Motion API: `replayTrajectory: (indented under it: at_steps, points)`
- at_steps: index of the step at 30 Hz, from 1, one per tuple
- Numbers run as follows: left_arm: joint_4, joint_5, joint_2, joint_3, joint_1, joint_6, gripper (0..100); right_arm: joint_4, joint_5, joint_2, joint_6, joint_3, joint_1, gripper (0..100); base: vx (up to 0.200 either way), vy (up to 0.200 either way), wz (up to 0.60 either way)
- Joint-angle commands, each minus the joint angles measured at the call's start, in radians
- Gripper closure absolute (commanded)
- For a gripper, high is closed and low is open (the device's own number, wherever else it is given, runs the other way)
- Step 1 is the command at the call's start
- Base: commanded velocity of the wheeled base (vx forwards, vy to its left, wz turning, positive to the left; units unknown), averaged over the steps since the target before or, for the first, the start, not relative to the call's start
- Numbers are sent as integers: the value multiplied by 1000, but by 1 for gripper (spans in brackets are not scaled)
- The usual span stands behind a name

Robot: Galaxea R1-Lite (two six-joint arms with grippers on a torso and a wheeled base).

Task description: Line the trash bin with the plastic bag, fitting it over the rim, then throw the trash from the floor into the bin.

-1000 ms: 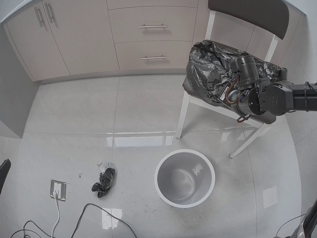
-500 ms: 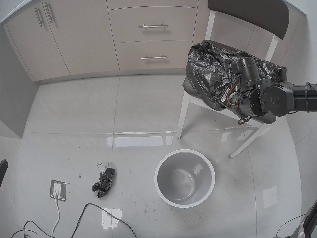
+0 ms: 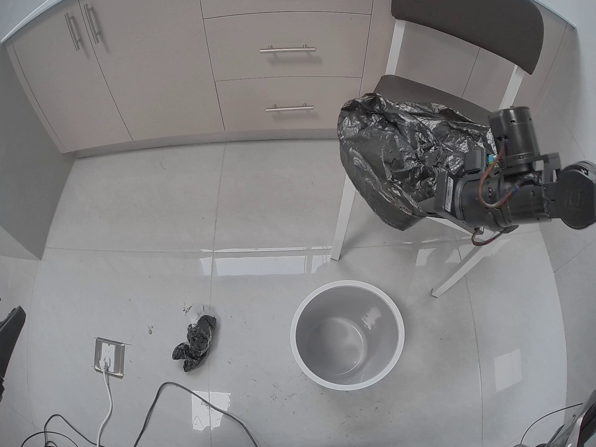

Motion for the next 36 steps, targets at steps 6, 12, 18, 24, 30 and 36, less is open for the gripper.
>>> replayTrajectory:
  at_steps: [6, 12, 18, 24, 30, 36]
  points:
    - [-116, -233, 154, 29, -67, -255, 0, -605, 339, -240, -283, 566, -99, 100, 0, 0, 0]
    - [-174, -287, 387, -25, -67, -334, 0, -876, 336, -298, -168, 753, -89, 100, 0, 0, 0]
    - [-355, -333, 636, -72, -70, -336, 0, -881, 333, -447, -59, 787, -64, 100, 0, 0, 0]
    - [-447, -337, 739, -146, -78, -394, 0, -729, 331, -586, -54, 752, -39, 100, 0, 0, 0]
    - [-379, -343, 791, -236, -155, -425, 0, -467, 330, -678, -48, 581, -27, 100, 0, 0, 0]
    - [-373, -382, 918, -264, -164, -403, 0, -384, 258, -672, -18, 472, 39, 100, 0, 0, 0]
